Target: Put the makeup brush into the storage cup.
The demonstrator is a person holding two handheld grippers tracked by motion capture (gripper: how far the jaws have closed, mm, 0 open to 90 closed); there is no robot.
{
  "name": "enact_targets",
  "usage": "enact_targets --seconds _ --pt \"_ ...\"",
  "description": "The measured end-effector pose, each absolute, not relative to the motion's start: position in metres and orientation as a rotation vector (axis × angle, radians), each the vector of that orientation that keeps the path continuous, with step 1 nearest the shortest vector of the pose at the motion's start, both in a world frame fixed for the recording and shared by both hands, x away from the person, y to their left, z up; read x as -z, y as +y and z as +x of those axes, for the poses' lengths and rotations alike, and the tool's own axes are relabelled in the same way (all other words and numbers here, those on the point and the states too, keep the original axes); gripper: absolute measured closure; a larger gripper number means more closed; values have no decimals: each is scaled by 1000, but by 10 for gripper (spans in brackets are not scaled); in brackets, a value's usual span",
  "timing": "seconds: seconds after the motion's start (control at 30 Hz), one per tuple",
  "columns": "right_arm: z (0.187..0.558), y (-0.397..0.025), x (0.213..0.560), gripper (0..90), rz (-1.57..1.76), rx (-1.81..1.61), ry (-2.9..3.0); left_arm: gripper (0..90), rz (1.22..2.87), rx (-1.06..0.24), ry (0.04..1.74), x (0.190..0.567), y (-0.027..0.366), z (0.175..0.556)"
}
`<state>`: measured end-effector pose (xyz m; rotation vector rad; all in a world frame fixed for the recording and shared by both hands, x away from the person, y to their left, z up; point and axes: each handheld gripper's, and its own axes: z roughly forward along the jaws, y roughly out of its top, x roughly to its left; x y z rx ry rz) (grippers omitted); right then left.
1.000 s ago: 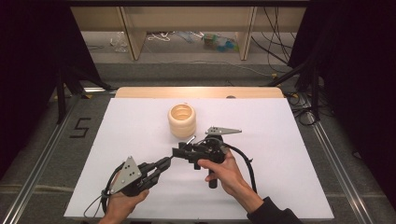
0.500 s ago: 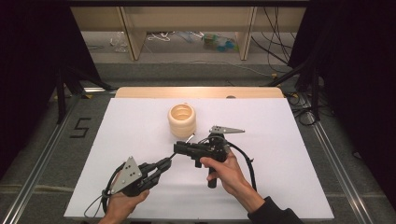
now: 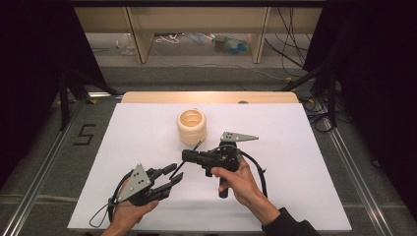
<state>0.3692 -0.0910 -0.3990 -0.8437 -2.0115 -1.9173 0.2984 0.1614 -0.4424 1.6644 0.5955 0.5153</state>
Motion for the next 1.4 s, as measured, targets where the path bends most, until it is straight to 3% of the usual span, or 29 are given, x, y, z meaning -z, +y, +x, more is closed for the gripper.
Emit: enact_targets --seconds 0.4,0.73,1.4 --pt "370 -93 396 853 -806 1934 -2123 447 1668 -510 634 444 163 301" --pt "372 -99 391 852 -795 1979 -2233 368 1686 -490 655 445 164 303" --pt "382 -112 378 852 -820 2019 -2428 293 1731 -516 648 448 161 304"
